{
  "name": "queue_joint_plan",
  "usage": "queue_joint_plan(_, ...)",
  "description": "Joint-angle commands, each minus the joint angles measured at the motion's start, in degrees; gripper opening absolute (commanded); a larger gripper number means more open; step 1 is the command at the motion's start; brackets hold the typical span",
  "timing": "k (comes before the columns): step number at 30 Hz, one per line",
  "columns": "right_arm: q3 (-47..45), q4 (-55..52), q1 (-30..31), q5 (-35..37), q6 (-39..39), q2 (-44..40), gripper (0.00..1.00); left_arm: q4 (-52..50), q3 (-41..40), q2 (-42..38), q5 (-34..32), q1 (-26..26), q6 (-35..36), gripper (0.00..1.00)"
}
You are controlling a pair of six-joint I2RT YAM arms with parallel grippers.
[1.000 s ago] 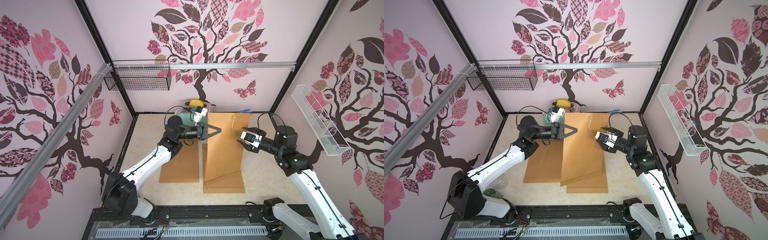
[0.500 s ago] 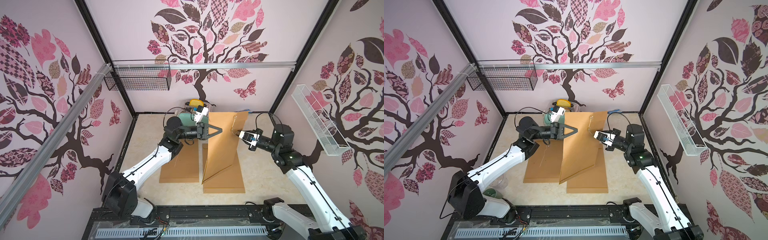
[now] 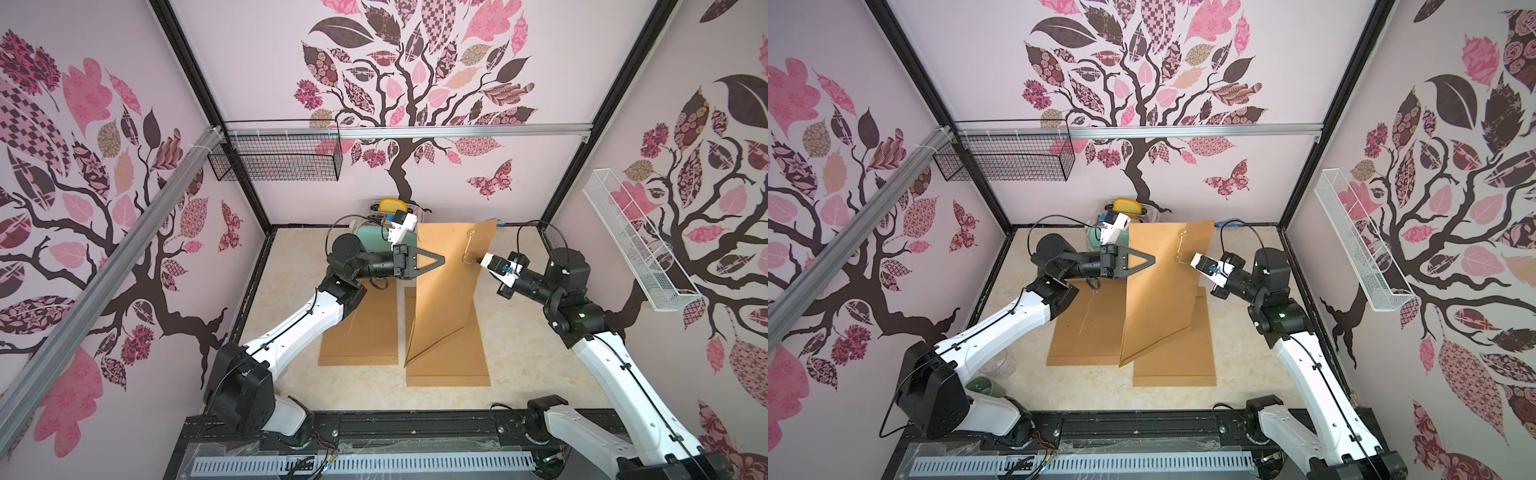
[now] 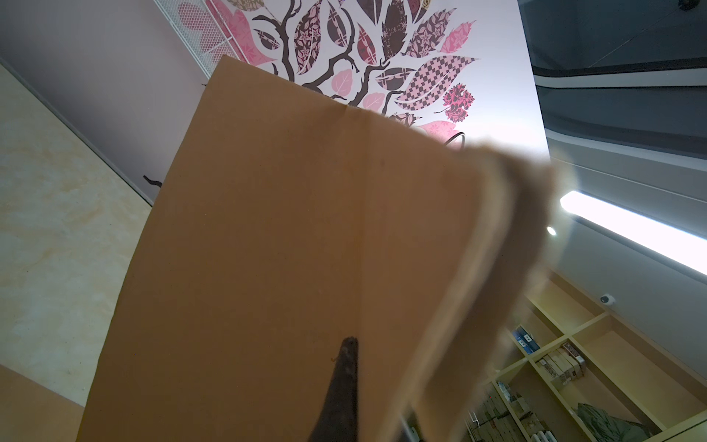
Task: Close the mouth of the file bag
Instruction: Close the file bag.
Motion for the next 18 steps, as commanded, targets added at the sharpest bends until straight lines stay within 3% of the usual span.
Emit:
queue_joint_plan(1,5.7,-4.0,-0.1,3.6,5.3,-0.8,0.0,-0.3,-0.6,-1.3,0.0,-0.4,1.7,0.0)
queue_joint_plan(9,15.1,-13.4,0.1,7.3,9.8,0.6,0.0,-1.7,-0.2,-0.7,-0.4,-0.4,2.9,0.0)
queue_joint_plan(18,18.6,-14.4,1.5,7.3,11.7,2.4,0.0,-2.2,-0.2,-0.7,-0.4,-0.8,3.3,0.0)
